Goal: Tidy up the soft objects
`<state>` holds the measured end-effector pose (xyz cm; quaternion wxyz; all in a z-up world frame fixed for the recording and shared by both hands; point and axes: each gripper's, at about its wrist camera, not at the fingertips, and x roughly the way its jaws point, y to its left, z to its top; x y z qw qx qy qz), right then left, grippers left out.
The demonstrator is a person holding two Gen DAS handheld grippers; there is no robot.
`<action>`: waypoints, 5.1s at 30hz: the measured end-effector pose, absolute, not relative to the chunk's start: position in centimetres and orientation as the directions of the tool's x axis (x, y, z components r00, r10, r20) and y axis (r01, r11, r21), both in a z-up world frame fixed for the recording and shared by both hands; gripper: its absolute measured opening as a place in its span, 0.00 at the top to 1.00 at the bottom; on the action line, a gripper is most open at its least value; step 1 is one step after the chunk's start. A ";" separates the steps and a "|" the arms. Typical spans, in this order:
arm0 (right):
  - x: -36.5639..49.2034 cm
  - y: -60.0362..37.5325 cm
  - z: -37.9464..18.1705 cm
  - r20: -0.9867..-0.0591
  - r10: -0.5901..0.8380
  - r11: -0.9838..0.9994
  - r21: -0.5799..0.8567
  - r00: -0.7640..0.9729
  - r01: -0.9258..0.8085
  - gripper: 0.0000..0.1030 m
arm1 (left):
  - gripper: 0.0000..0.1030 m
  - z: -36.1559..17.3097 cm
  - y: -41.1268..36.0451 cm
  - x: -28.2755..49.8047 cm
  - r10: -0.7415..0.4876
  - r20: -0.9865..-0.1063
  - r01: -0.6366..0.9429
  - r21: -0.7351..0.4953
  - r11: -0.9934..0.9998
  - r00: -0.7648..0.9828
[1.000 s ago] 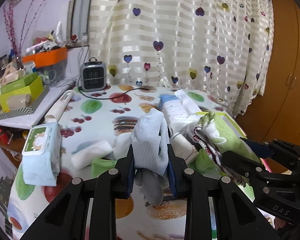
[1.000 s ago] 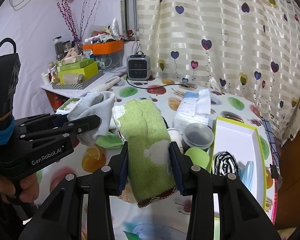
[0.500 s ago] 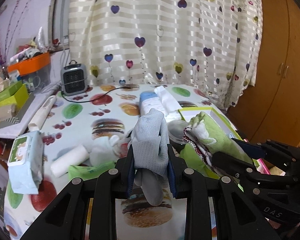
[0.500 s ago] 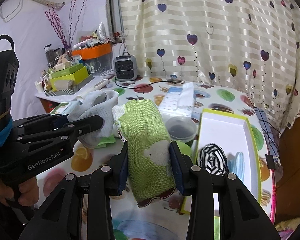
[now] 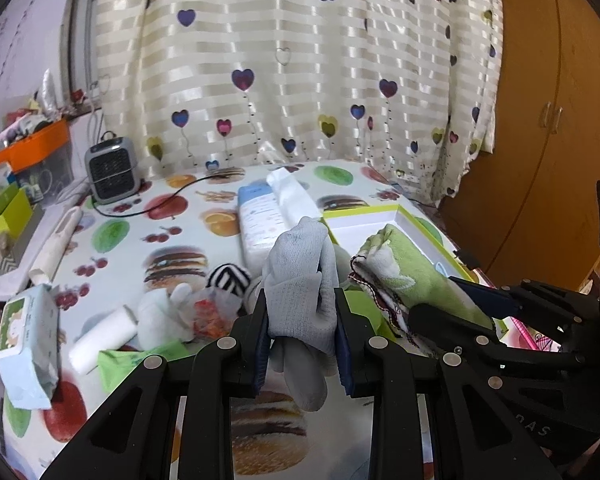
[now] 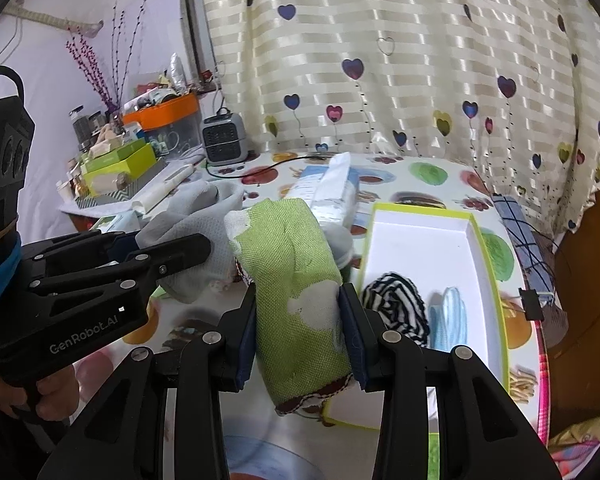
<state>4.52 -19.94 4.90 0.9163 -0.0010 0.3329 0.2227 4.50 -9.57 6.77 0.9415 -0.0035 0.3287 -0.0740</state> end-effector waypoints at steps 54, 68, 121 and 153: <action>8.6 -30.7 -1.7 -0.704 0.292 0.956 0.242 0.647 -0.168 0.62 | 0.74 0.8 -20.4 10.2 -0.337 -0.755 0.367 -0.137 0.920 0.563; 7.4 -30.4 -1.2 -0.690 0.259 0.966 0.190 0.676 -0.176 0.53 | 0.68 1.1 -19.8 9.3 -0.395 -0.735 0.397 -0.186 0.899 0.551; 2.7 -29.6 3.8 -0.605 0.207 0.977 0.168 0.768 -0.131 0.51 | 0.75 3.5 -12.2 3.8 -0.386 -0.652 0.329 -0.214 0.919 0.652; 2.9 -18.9 5.2 -0.623 0.347 0.925 0.107 0.701 -0.364 0.51 | 0.61 2.6 -1.2 2.3 -0.245 -0.645 0.091 -0.263 0.961 0.723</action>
